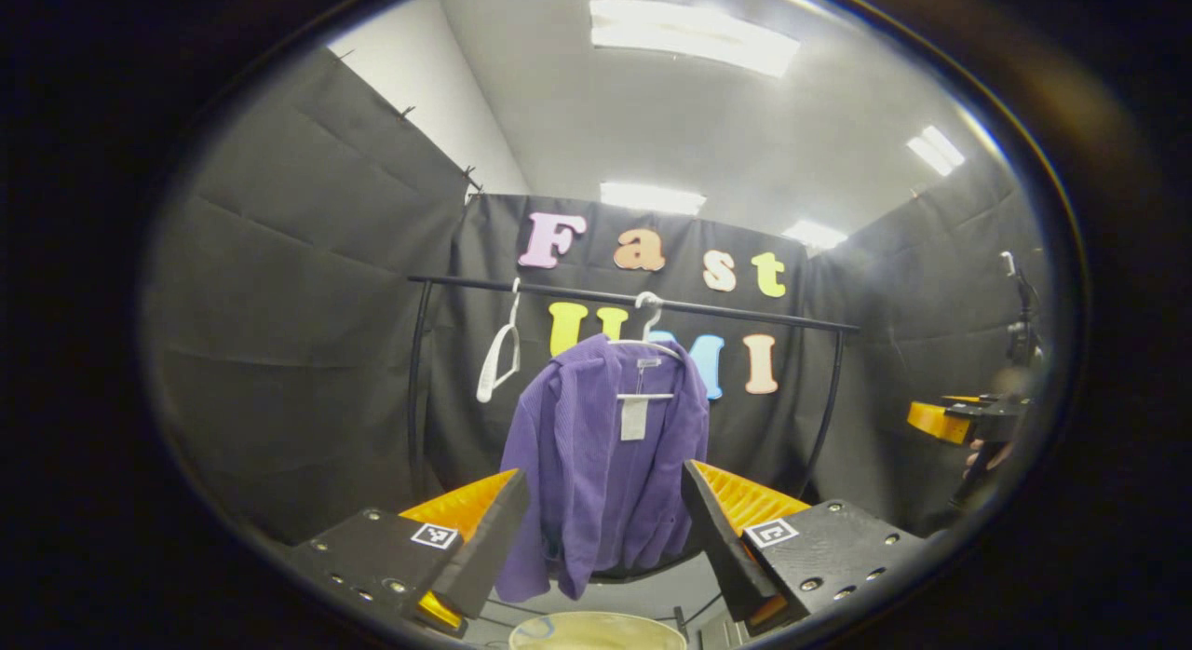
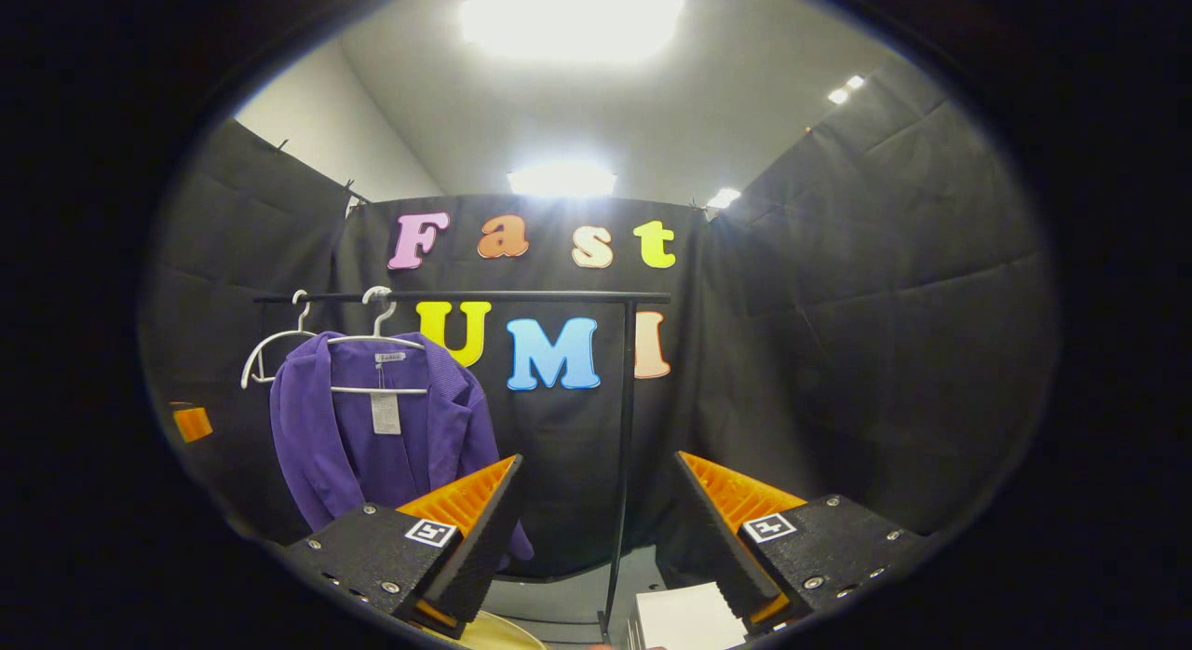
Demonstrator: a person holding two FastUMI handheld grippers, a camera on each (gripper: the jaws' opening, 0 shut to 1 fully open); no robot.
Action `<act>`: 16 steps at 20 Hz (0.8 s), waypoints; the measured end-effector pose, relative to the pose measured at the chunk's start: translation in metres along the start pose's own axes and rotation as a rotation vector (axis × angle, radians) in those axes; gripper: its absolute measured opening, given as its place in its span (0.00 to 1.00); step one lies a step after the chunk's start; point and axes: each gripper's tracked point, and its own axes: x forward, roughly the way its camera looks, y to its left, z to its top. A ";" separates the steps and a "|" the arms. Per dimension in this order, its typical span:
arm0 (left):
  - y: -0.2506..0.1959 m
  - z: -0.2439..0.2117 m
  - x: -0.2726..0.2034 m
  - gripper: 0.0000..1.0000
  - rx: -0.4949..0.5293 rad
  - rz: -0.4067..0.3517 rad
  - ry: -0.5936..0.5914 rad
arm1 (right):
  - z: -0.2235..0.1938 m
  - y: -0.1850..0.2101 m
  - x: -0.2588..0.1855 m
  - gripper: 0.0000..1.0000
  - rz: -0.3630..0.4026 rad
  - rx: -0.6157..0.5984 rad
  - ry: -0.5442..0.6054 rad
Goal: Grasp the clothes on the hanger with both hands and then place them into the laundry hamper below.
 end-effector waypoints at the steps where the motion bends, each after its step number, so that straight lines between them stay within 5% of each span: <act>1: 0.003 -0.003 0.000 0.99 0.008 0.006 0.002 | -0.001 0.003 0.001 0.95 0.007 -0.001 0.004; 4: 0.007 -0.009 0.001 0.99 0.018 0.023 0.013 | -0.004 0.013 0.004 0.95 0.030 -0.013 0.023; 6: 0.006 -0.012 0.003 0.90 0.018 0.026 0.017 | -0.002 0.021 0.009 0.95 0.046 -0.020 0.028; 9: 0.010 -0.011 0.009 0.99 0.026 0.051 0.024 | 0.010 0.040 0.022 0.95 0.084 -0.023 0.019; 16: 0.000 0.017 0.049 0.99 -0.041 0.067 0.006 | 0.039 0.098 0.067 0.95 0.202 -0.009 -0.002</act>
